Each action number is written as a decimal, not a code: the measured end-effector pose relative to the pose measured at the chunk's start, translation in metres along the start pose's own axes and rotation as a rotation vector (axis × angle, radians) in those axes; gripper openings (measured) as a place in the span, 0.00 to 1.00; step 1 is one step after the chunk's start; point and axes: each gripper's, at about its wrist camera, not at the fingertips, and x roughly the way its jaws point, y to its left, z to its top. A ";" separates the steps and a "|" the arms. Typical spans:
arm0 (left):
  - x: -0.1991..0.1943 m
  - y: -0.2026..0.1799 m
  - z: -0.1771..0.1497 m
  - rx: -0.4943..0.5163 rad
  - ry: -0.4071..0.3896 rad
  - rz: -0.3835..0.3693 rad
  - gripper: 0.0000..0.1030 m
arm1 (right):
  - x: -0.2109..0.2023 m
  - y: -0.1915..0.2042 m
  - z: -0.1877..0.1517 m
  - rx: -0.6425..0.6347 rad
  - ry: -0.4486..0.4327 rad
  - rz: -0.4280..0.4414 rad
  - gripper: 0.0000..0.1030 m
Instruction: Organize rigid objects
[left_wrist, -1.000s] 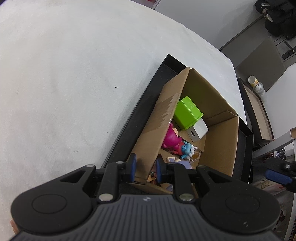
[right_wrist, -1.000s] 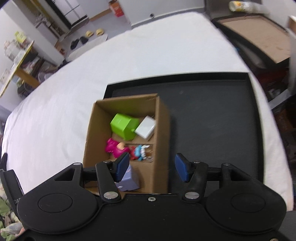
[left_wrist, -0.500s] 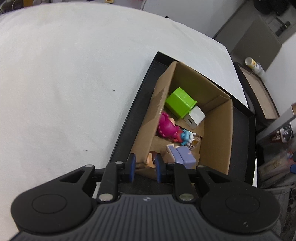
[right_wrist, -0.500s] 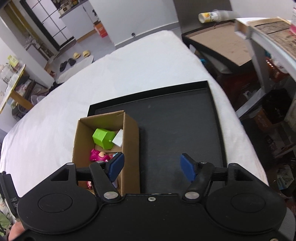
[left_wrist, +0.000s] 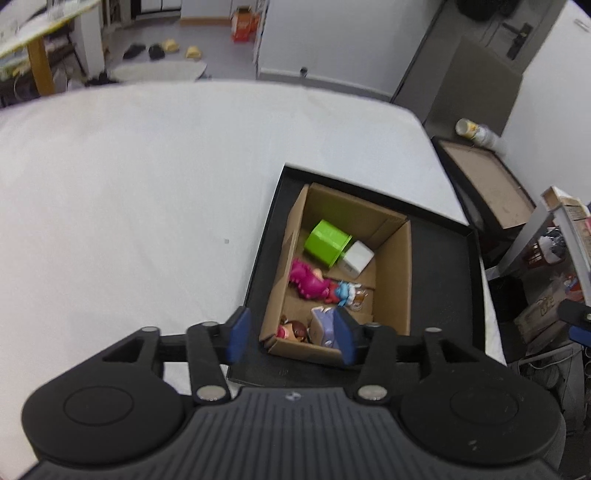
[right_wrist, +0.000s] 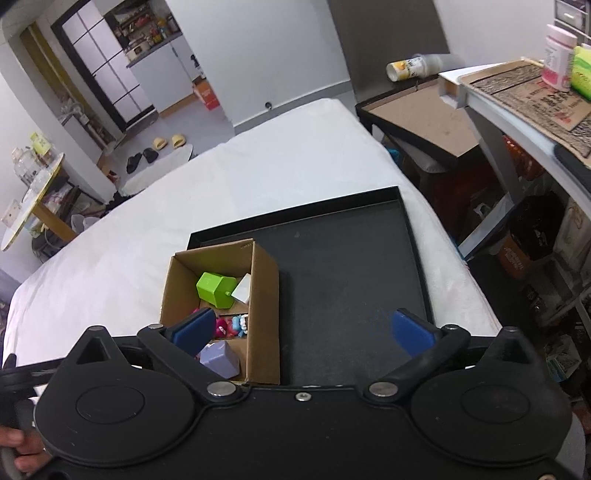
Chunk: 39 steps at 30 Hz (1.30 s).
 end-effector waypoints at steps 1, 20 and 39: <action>-0.007 -0.003 0.000 0.008 -0.011 -0.004 0.53 | -0.004 -0.001 -0.001 0.012 -0.011 -0.002 1.00; -0.124 -0.035 -0.022 0.095 -0.153 -0.070 0.91 | -0.069 0.014 -0.017 -0.027 -0.114 0.092 1.00; -0.196 -0.047 -0.067 0.197 -0.316 -0.118 0.98 | -0.128 0.026 -0.035 -0.121 -0.212 0.062 1.00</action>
